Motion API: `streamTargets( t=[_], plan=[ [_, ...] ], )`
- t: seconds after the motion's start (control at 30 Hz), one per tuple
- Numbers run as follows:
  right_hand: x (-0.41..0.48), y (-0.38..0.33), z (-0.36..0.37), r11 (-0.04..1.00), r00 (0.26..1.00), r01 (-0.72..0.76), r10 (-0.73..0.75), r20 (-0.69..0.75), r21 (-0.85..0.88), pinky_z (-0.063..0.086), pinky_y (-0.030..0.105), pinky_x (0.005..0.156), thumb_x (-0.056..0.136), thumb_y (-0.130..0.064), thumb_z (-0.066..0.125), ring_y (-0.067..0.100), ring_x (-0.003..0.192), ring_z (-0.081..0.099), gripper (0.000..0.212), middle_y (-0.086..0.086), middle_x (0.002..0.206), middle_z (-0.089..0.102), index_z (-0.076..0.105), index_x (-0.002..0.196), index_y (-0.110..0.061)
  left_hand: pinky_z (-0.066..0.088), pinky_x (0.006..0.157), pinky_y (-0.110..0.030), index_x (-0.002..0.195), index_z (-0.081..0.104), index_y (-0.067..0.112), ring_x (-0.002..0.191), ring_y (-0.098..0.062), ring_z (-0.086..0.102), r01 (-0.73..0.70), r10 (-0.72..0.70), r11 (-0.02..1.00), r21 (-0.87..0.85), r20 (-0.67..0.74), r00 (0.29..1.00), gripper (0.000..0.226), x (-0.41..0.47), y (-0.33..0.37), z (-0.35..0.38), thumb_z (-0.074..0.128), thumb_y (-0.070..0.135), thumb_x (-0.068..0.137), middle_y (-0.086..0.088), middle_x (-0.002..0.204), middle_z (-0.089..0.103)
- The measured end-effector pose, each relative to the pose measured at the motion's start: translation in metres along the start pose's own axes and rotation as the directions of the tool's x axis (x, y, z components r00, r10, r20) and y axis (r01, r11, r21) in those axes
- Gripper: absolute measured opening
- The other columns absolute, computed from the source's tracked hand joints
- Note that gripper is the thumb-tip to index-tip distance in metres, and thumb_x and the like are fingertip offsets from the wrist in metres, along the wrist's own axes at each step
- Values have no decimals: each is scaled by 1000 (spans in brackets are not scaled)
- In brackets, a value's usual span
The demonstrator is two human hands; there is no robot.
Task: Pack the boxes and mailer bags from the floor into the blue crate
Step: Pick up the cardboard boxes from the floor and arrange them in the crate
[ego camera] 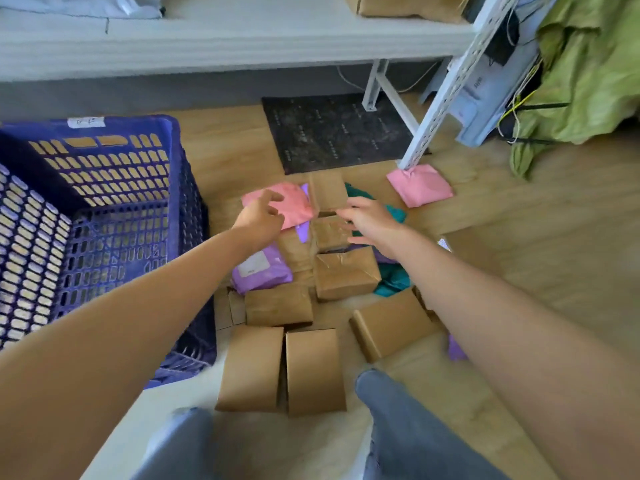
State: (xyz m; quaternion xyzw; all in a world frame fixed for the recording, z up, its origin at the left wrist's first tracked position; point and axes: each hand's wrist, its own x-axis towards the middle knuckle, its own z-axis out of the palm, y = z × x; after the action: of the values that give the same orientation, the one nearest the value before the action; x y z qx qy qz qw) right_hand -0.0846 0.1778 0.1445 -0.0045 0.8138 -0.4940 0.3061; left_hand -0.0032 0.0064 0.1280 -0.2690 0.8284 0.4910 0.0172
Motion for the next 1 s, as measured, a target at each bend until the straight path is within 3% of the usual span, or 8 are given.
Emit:
streamTargets(
  t=[0.17, 0.27, 0.4, 0.53, 0.67, 0.73, 0.8, 1.0],
  plan=[
    [29, 50, -27, 998, 995, -69, 70, -70, 5, 49, 43, 99, 91, -21, 60, 25, 118, 53, 52, 9, 132, 51, 43, 140, -15, 37, 44, -14, 132, 47, 9, 61, -15, 45, 38, -38, 999, -6, 54, 998, 43, 26, -22, 63, 44, -1, 90, -3, 93, 53],
    [47, 75, -33, 995, 991, -102, 101, -82, -11, 47, 43, 100, 91, -21, 61, 24, 116, 53, 56, 9, 135, 49, 40, 143, -17, 39, 59, -24, 133, 47, 13, 73, -18, 49, 103, -103, 995, 7, 64, 993, 44, 39, -42, 90, 47, 2, 90, -8, 108, 56],
    [67, 102, -36, 991, 990, -123, 119, -78, -45, 45, 38, 102, 90, -20, 61, 22, 116, 52, 59, 8, 138, 47, 37, 145, -16, 40, 51, -18, 136, 41, 11, 69, -15, 49, 174, -182, 981, 89, 98, 978, 46, 50, -68, 116, 49, 7, 91, -9, 116, 52],
    [75, 121, -37, 979, 986, -158, 150, -66, -127, 36, 33, 107, 89, -23, 62, 26, 131, 42, 67, 7, 147, 38, 30, 148, -16, 42, 71, -28, 143, 32, 11, 86, -27, 55, 286, -301, 953, 104, 182, 936, 57, 56, -92, 134, 51, 10, 89, -16, 121, 53],
    [78, 137, -36, 968, 983, -185, 183, -28, -168, 30, 24, 92, 90, -20, 62, 24, 131, 40, 67, 7, 146, 40, 29, 147, -12, 43, 65, -26, 147, 27, 15, 88, -21, 52, 390, -389, 919, 55, 287, 875, 62, 57, -101, 149, 53, 14, 90, -8, 113, 53],
    [78, 141, -35, 965, 979, -201, 201, -21, -167, 31, 23, 91, 91, -19, 61, 23, 130, 41, 65, 8, 145, 40, 29, 147, -10, 45, 73, -30, 143, 33, 21, 105, -21, 53, 417, -400, 909, 16, 319, 859, 57, 59, -101, 155, 55, 17, 90, -5, 126, 52],
    [77, 144, -33, 964, 976, -217, 218, -11, -156, 36, 27, 98, 91, -19, 61, 23, 128, 43, 66, 8, 145, 40, 29, 147, -10, 44, 80, -33, 126, 47, 25, 103, -19, 52, 403, -382, 915, 3, 323, 866, 37, 59, -101, 160, 55, 20, 90, -2, 117, 56],
    [72, 145, -33, 960, 970, -242, 245, 1, -143, 39, 35, 107, 90, -19, 62, 23, 128, 43, 69, 6, 145, 40, 27, 149, -12, 45, 66, -25, 125, 50, 23, 94, -18, 56, 402, -372, 915, -38, 305, 877, 38, 56, -100, 165, 59, 24, 88, -4, 113, 60]
  ],
)
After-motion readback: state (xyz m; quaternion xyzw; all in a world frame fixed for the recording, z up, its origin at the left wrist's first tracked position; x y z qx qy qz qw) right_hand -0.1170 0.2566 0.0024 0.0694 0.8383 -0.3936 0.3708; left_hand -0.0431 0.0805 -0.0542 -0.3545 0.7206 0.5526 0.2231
